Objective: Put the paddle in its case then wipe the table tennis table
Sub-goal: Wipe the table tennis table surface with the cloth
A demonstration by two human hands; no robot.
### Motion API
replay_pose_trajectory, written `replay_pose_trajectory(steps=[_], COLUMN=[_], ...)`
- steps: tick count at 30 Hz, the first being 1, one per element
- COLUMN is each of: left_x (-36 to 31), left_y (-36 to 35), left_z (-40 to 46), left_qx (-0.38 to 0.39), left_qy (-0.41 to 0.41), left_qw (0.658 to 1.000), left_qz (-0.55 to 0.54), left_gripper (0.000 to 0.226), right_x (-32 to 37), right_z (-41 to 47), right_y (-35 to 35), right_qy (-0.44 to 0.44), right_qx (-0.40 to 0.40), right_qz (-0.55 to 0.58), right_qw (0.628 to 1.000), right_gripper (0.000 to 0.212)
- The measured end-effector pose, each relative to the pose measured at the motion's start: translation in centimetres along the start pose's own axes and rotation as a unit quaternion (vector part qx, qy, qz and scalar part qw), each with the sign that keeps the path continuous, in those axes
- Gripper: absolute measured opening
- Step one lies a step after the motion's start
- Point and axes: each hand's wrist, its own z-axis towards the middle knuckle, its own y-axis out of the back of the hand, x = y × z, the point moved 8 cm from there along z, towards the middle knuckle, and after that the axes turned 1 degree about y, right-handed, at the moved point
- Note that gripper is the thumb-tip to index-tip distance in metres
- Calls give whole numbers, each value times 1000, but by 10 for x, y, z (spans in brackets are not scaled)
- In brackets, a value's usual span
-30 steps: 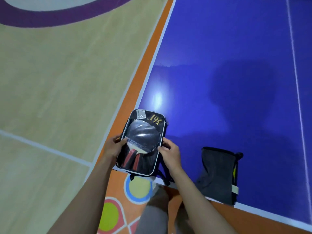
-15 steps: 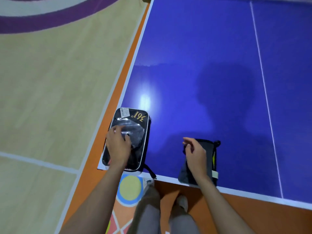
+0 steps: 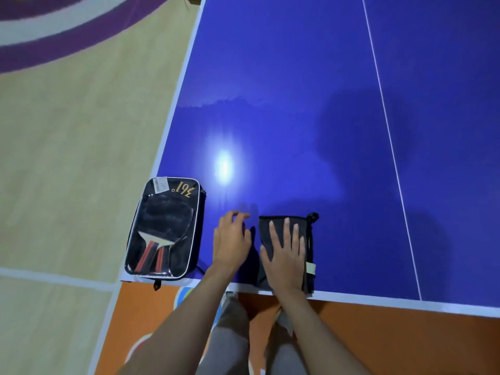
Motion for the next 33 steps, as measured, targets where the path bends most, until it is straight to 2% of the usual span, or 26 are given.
replay_pose_trajectory(steps=[6,13,18,21,25,27,29,33], left_x=[-1,-3,-6,-9,-9,-7,-5,-8], left_y=[0,-4,-10,-14,-18,-18,-22,-22], left_z=[46,109,118,115,115,116,119,117], left_qx=[9,-3,-31,-38,-39,-57,-58,-28], left_qy=[14,-23,-30,-25,-13,-15,-22,-18], left_qw=[999,993,981,980,978,975,974,971], left_qz=[30,116,187,194,207,213,218,236], left_gripper=[44,52,60,71,102,110,110,95], right_x=[-3,-4,-1,3,-3,-1,1,-1], right_z=[57,178,273,328,386,405,417,409], right_y=[6,21,30,39,45,44,45,43], right_qy=[-3,-15,-23,-24,-23,-12,-3,23], right_qx=[-47,-67,-95,-120,-132,-136,-146,-141], right_qz=[-26,-35,-34,-36,-41,-44,-39,-35], right_qw=[999,997,995,992,990,990,989,989], right_gripper=[70,65,63,62,61,61,61,60])
